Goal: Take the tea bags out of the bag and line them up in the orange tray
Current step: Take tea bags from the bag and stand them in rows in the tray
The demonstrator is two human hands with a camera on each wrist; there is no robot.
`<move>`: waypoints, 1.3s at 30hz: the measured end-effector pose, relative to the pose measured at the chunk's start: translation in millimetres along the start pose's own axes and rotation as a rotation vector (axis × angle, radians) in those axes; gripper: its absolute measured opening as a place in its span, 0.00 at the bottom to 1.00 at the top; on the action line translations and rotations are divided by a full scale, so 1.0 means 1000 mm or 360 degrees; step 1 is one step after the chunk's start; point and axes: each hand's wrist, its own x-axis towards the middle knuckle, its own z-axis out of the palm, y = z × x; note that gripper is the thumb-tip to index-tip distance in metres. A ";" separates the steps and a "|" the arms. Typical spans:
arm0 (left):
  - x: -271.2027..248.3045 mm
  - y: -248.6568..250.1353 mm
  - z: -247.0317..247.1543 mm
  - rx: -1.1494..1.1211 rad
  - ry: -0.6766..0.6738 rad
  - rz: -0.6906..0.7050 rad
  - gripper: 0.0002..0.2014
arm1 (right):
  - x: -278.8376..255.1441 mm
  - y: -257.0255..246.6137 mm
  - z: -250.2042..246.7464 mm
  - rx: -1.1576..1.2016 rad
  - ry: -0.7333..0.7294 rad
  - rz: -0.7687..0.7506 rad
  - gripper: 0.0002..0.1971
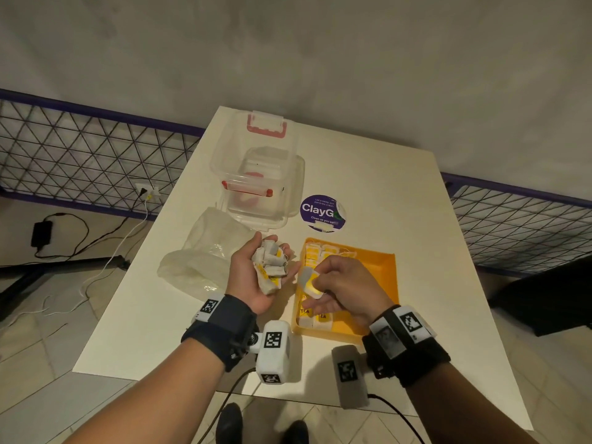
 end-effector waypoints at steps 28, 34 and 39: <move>-0.006 -0.005 -0.010 0.0629 -0.0012 -0.0476 0.06 | 0.057 -0.007 -0.089 -0.1049 0.0477 -0.0024 0.09; -0.005 -0.007 -0.013 0.0682 -0.0016 -0.0459 0.05 | 0.077 0.005 -0.074 -0.1307 0.0474 -0.0064 0.11; -0.006 -0.006 -0.015 0.0704 -0.0011 -0.0456 0.05 | 0.086 0.009 -0.070 -0.1449 0.0576 -0.0185 0.12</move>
